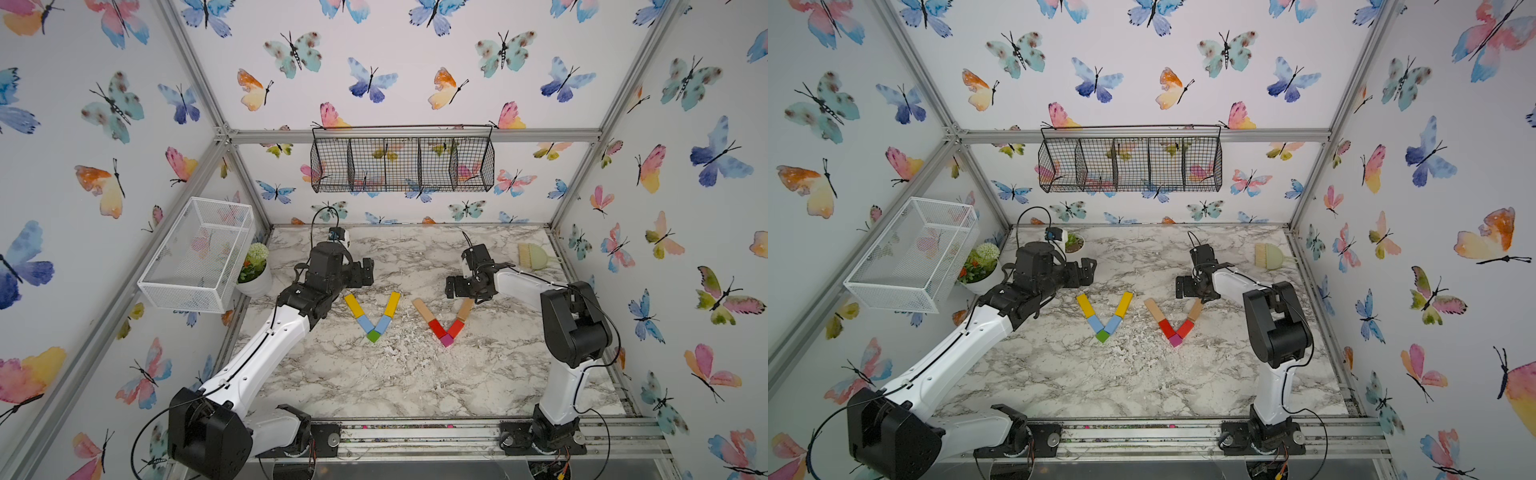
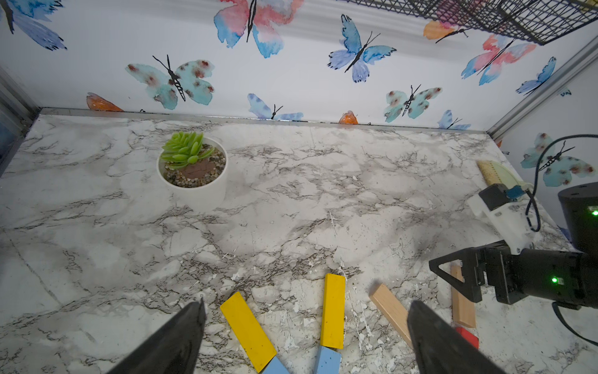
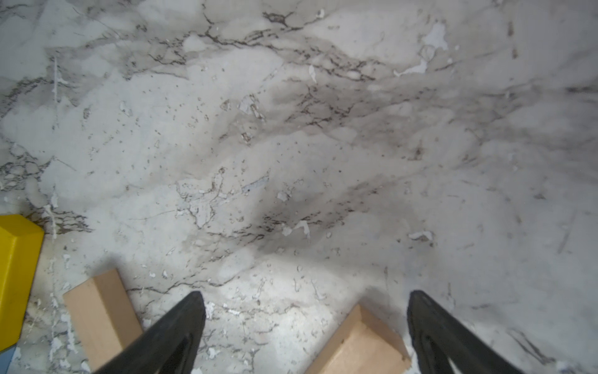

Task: Assemble the letter v with building blocks
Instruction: Assemble the building block at the center of the board.

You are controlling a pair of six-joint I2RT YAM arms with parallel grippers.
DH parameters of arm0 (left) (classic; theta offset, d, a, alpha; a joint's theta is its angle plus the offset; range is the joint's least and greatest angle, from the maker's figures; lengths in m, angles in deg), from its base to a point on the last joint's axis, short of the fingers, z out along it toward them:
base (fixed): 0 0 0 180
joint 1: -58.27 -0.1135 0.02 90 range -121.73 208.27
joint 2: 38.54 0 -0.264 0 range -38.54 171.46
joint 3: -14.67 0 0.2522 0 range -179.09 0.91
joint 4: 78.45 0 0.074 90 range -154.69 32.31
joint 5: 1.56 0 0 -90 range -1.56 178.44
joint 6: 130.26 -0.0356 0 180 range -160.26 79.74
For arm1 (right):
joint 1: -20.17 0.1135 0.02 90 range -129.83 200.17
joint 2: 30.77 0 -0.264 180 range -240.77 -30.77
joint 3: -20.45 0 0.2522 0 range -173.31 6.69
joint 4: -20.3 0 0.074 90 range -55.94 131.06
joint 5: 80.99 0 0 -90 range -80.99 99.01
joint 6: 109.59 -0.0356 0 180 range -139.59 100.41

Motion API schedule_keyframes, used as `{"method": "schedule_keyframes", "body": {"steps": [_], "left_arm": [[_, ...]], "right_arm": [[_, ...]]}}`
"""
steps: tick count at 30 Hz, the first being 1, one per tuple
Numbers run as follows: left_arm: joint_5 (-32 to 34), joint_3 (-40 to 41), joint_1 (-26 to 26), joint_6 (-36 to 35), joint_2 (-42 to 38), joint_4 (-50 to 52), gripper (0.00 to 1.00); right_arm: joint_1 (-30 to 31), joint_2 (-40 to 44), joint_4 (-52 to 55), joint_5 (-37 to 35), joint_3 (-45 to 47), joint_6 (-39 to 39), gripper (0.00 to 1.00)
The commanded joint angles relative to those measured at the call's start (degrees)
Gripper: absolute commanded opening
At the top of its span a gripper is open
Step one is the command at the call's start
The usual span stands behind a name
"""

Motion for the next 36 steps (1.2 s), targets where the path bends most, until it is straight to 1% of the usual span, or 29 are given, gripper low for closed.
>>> {"method": "schedule_keyframes", "body": {"steps": [1, 13, 27, 32, 36], "left_arm": [[-0.5, 0.1, -0.4, 0.1, 0.0, -1.1, 0.98], [-0.5, 0.0, -0.3, 0.1, 0.1, -1.1, 0.98], [-0.6, 0.1, -0.4, 0.1, 0.0, -1.1, 0.98], [-0.6, 0.1, -0.4, 0.1, -0.1, -1.1, 0.98], [-0.8, 0.1, -0.4, 0.1, -0.1, -1.1, 0.98]], "right_arm": [[0.1, 0.0, 0.7, 1.0, -0.6, 0.6, 0.99], [0.4, 0.6, -0.3, 3.1, 1.9, 0.4, 0.99], [0.8, 1.8, -0.3, 2.8, 3.2, 0.3, 0.99], [0.9, 2.8, 0.0, 1.1, 3.2, 0.2, 0.99], [0.9, 5.0, 1.1, -3.3, 3.0, -0.6, 0.99]]}}
